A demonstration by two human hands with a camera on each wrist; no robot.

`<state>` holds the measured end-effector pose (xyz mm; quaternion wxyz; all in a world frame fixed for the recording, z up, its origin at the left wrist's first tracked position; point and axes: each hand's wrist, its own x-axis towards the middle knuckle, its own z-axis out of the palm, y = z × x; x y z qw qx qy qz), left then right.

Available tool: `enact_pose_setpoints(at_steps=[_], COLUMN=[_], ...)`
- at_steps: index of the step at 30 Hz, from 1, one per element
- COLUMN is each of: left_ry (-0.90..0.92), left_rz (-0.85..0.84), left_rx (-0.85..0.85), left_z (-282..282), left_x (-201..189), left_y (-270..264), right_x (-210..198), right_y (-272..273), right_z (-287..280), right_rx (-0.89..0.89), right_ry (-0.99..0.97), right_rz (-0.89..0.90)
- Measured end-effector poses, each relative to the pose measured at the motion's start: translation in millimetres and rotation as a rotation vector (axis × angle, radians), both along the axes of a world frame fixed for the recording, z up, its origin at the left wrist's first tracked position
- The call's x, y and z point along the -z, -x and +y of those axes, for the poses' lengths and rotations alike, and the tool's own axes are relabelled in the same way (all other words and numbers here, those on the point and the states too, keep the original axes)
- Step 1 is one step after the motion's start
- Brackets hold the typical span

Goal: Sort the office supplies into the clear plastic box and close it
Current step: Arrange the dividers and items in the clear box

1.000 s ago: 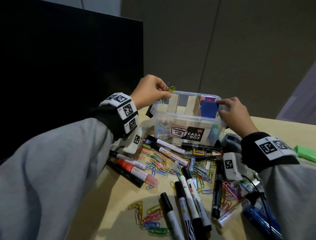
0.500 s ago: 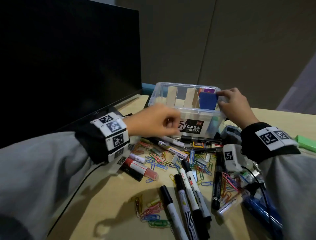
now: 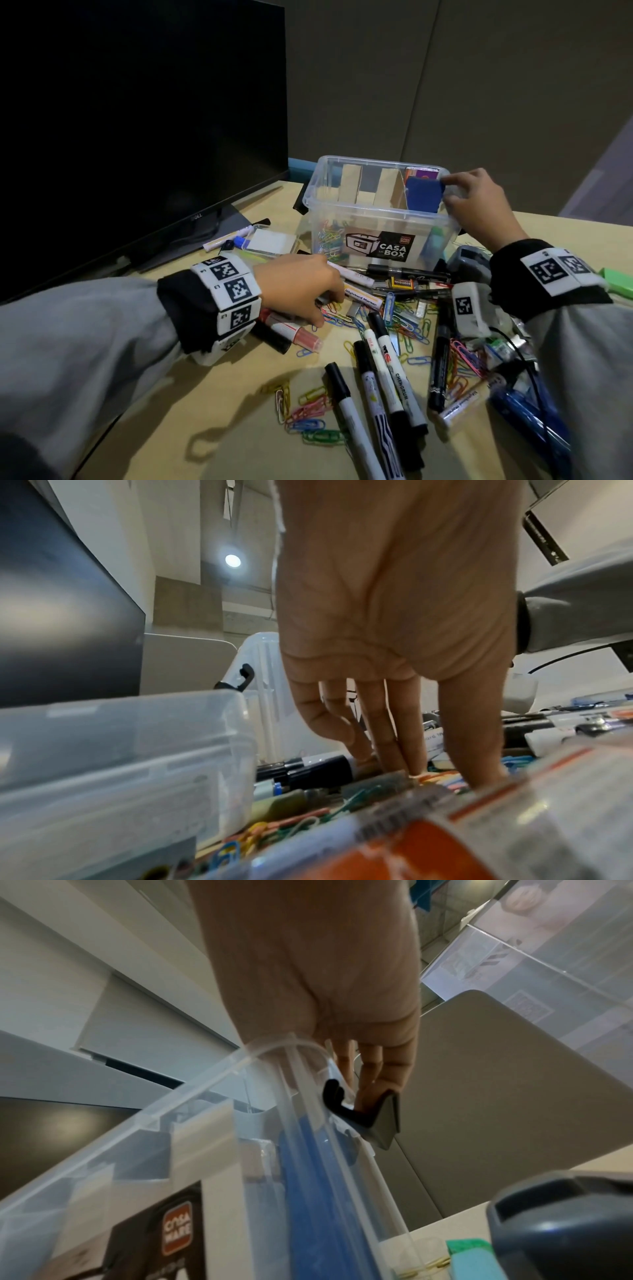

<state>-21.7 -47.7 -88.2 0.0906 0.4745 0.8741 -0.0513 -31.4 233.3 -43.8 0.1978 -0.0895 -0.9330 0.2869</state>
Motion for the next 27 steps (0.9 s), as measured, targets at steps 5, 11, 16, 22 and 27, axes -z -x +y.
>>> enact_pose_setpoints(at_steps=[5, 11, 16, 22, 27], left_ry=[-0.041, -0.028, 0.040, 0.003, -0.071], left_rz=[-0.047, -0.081, -0.102, 0.018, -0.018], left_rx=[-0.037, -0.014, 0.020, 0.091, 0.072], left_z=[5.5, 8.3, 9.3, 5.3, -2.8], left_x=[3.8, 3.6, 2.4, 0.2, -1.0], left_y=[6.0, 8.1, 6.9, 7.2, 13.3], right_x=[0.3, 1.0, 1.7, 1.4, 1.0], right_y=[-0.2, 0.8, 1.5, 1.0, -0.4], right_z=[-0.1, 0.4, 0.4, -0.3, -1.5], right_rx=[0.000, 0.006, 0.007, 0.010, 0.007], right_ry=[0.002, -0.018, -0.023, -0.016, -0.018], right_rz=[0.001, 0.006, 0.011, 0.002, 0.011])
